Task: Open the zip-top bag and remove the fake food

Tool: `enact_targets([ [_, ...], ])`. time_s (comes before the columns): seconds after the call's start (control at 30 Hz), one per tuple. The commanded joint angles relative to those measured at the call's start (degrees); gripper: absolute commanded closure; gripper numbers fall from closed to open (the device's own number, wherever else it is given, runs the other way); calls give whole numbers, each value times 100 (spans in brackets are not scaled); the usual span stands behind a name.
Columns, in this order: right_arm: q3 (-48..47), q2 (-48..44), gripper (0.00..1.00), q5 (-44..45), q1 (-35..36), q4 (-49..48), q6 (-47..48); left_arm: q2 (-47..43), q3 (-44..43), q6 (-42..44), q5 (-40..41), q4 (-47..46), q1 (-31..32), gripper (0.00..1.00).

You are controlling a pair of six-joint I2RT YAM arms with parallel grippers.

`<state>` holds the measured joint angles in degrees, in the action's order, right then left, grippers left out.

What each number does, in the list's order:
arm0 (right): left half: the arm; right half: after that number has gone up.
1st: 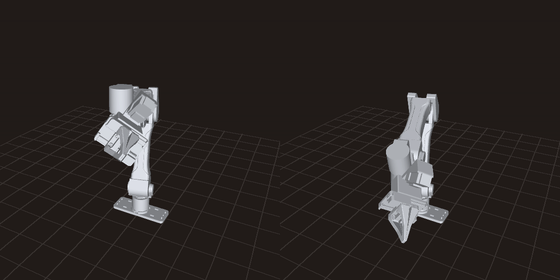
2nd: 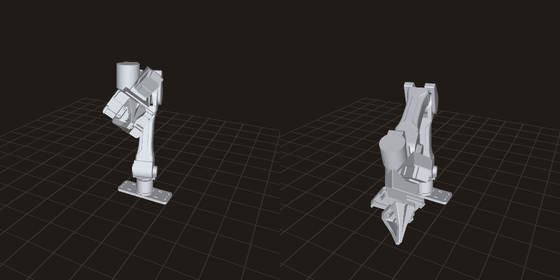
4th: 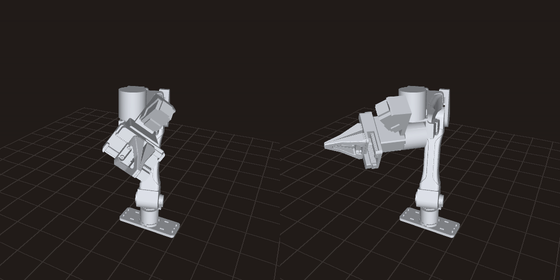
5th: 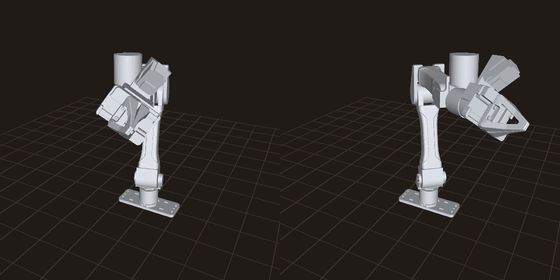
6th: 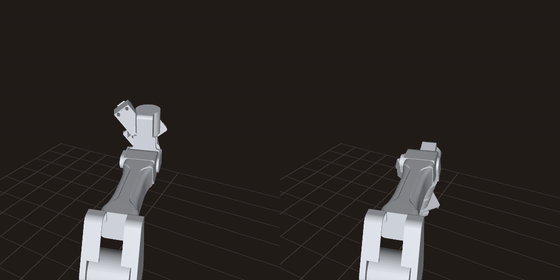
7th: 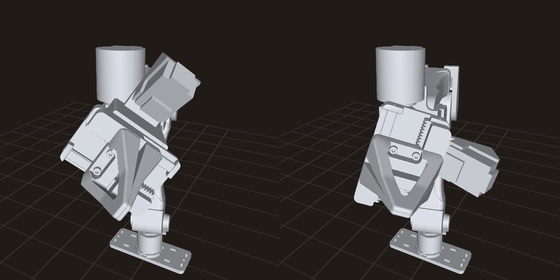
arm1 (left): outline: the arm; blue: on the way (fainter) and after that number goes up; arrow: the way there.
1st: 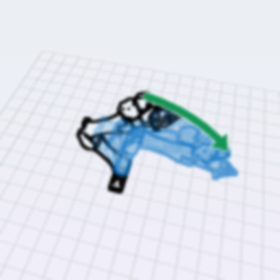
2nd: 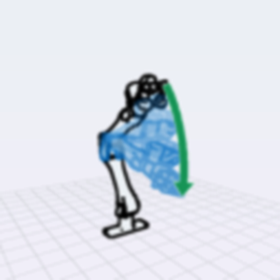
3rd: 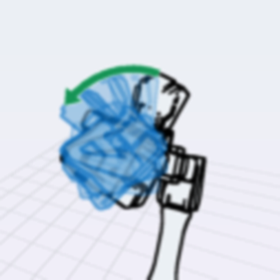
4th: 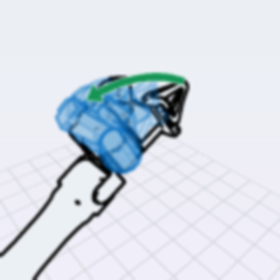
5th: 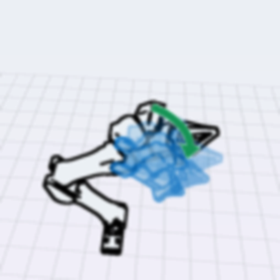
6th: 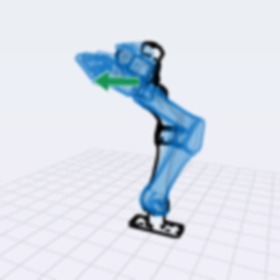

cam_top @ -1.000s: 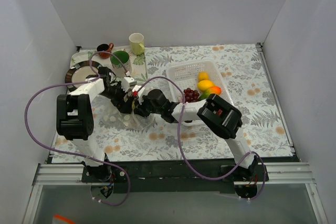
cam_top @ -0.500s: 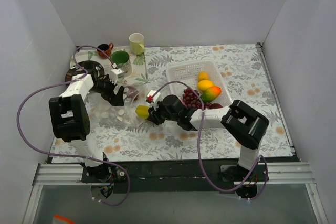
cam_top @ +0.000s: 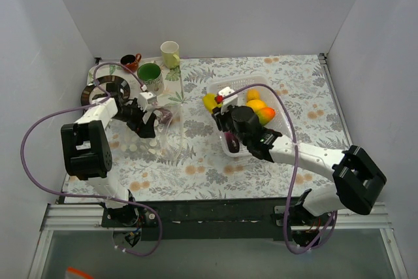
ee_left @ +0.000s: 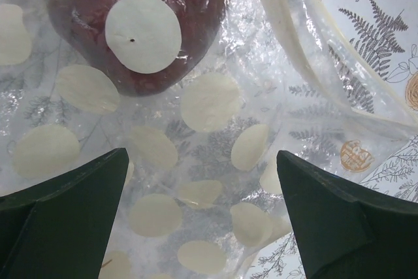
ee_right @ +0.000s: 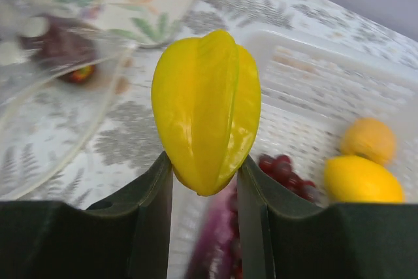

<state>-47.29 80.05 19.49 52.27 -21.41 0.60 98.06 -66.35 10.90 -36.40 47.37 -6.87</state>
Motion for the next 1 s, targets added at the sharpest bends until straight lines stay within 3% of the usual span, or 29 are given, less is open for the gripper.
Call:
enact_targets([
  [0.0, -158, -25, 99, 2101, -357, 865, -331, -306, 26, 141, -121, -202, 11, 2],
  [0.03, -193, 28, 92, 2303, -428, 1067, -663, -288, -53, 123, -182, -194, 11, 2],
  [0.07, -298, 150, 74, 2305, -489, 1512, -797, -253, -150, 89, -305, -185, 11, 2],
  [0.17, -439, 344, 41, 2314, -604, 1885, -1149, -121, -659, -51, -525, -36, 19, 2],
  [0.23, -492, 388, 34, 2367, -613, 2000, -1211, -86, -1018, -157, -613, -18, 11, 2],
  [0.37, -659, 380, 9, 2534, -604, 2123, -1229, -155, -1214, -507, -465, -210, 11, 2],
  [0.6, -879, 161, 5, 2508, -464, 2414, -1335, -130, -362, -1537, 933, -2441, 11, 2],
  [0.77, -720, -174, 9, 2411, 115, 1633, -738, 292, -388, -1740, 1249, -2786, 72, 2],
  [0.97, -808, -69, 15, 1928, 546, 1447, -553, 398, -116, -1731, 1644, -3304, 353, 2],
])
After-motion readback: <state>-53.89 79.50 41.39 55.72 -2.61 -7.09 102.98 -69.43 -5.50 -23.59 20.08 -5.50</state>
